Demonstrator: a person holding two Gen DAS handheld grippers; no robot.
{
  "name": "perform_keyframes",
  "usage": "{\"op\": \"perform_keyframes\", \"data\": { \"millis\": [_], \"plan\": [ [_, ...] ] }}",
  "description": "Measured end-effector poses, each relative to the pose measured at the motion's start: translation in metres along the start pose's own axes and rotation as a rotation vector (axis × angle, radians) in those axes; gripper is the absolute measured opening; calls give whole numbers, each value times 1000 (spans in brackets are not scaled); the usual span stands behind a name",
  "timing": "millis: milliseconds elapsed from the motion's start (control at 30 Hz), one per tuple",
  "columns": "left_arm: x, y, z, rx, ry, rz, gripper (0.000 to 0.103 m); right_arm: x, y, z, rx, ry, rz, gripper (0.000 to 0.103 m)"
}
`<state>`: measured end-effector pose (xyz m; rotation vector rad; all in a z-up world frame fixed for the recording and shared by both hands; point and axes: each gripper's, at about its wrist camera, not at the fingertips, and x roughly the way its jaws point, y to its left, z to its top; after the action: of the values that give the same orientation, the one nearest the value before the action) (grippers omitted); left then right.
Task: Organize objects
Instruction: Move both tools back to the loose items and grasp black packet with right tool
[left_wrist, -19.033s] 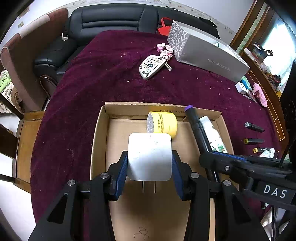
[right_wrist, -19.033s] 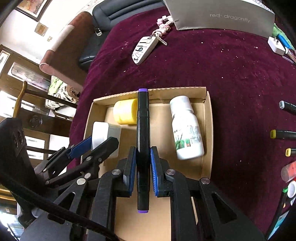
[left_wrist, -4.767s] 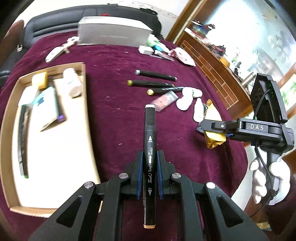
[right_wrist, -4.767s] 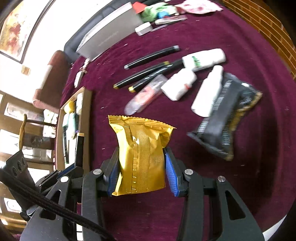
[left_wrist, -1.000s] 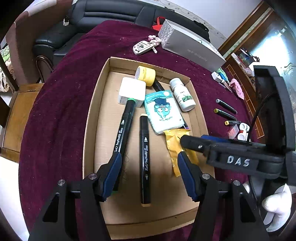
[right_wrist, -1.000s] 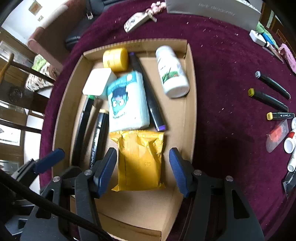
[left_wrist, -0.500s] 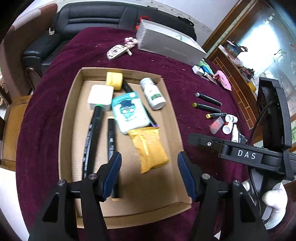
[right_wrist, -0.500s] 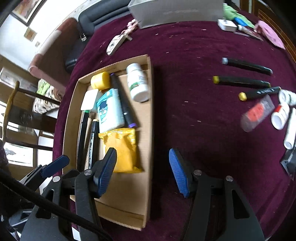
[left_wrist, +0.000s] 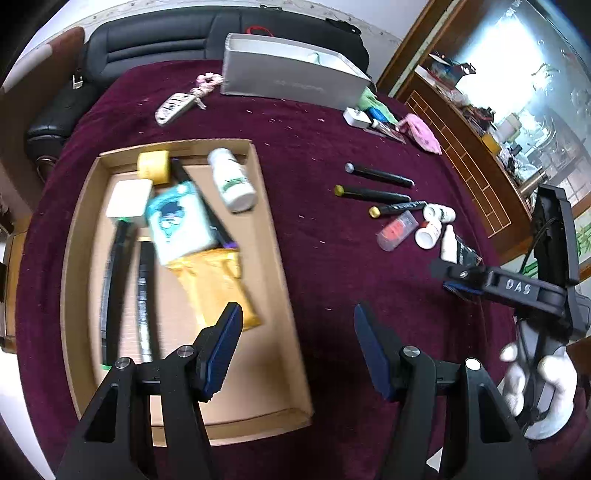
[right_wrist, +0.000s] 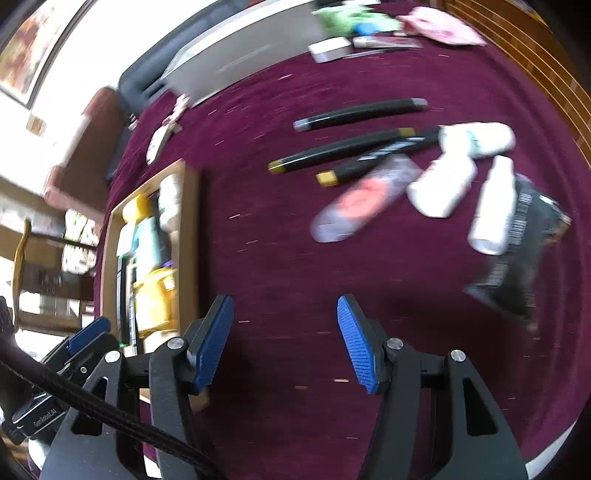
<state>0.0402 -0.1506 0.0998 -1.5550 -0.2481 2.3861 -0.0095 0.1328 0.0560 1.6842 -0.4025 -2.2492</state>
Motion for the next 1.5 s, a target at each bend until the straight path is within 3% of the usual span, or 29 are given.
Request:
{"op": "perform_keyframes", "data": {
  "millis": [300, 567, 733, 933, 1233, 1333, 1400, 1500],
  "plan": [
    [25, -57, -5, -1, 48, -5, 56, -44, -115, 17, 137, -61, -46, 60],
    [47, -94, -5, 2, 85, 4, 56, -47, -160, 28, 150, -42, -59, 60],
    [64, -111, -8, 7, 118, 11, 56, -33, -170, 30, 143, 2, -43, 60],
    [78, -123, -11, 18, 148, 14, 56, -10, -160, 37, 80, 60, -88, 60],
    [117, -116, -30, 5, 246, 70, 56, 12, -135, 47, -57, 83, -244, 59],
    [120, -120, -36, 34, 243, 87, 58, 9, -137, 45, -81, 71, -268, 43],
    [121, -124, -38, 54, 241, 95, 62, 4, -144, 44, -70, 63, -256, 39],
    [121, -127, -42, 58, 228, 65, 80, -3, -155, 37, -66, 66, -273, 38]
  ]
}}
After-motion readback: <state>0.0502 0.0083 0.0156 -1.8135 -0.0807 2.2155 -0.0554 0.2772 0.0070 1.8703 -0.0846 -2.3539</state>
